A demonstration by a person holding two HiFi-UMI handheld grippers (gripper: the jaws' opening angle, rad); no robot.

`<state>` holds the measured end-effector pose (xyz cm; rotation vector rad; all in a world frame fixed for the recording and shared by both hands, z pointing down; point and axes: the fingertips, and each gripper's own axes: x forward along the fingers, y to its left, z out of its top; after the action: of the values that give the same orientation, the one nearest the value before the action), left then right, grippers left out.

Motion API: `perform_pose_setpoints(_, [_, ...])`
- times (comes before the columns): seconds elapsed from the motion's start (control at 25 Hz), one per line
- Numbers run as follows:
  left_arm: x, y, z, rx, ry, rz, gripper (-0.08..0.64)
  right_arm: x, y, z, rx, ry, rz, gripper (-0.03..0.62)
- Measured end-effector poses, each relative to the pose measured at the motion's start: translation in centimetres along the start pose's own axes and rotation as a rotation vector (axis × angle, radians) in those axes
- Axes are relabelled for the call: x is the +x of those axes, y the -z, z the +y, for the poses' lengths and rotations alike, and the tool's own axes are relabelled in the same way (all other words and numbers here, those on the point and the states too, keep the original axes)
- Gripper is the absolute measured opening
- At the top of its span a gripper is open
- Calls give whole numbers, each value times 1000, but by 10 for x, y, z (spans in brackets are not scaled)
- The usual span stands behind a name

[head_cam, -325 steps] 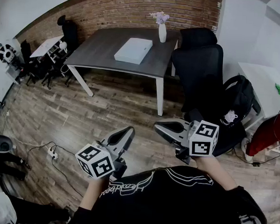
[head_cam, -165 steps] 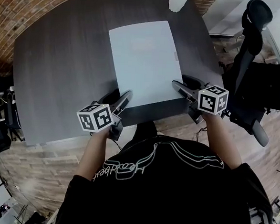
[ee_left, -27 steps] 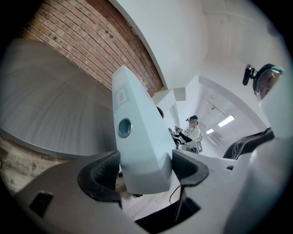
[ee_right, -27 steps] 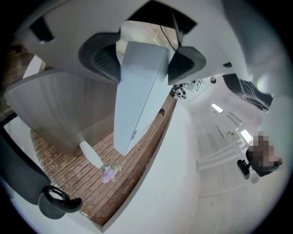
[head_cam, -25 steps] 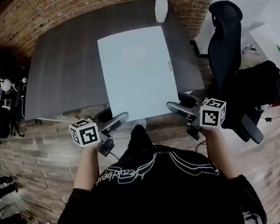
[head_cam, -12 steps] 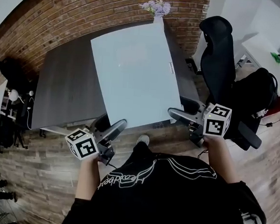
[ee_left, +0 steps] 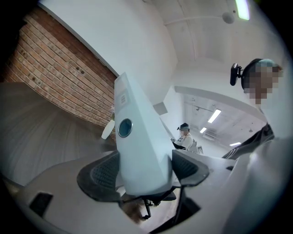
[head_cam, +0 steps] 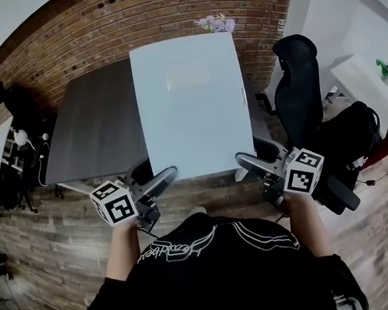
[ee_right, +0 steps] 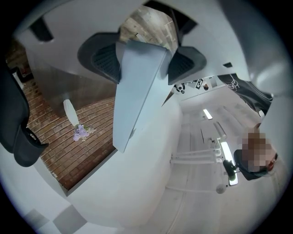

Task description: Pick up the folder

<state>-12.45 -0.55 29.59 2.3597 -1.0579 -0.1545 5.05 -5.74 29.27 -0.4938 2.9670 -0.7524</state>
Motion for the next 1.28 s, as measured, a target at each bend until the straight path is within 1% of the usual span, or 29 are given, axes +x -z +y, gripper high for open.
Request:
perform_pose_setpoints(0.28, [0,-3,-1,11,-7,10,356,0,2,0,10,4,-3,291])
perform_pose_setpoints(0.76, [1,-1,0,-6,-7,16,356,-1,2,0,12,13,7,291])
perform_pose_setpoints(1.28, [0,2,0,-19,-27,16,356,1,5,-3,24,5,19,291])
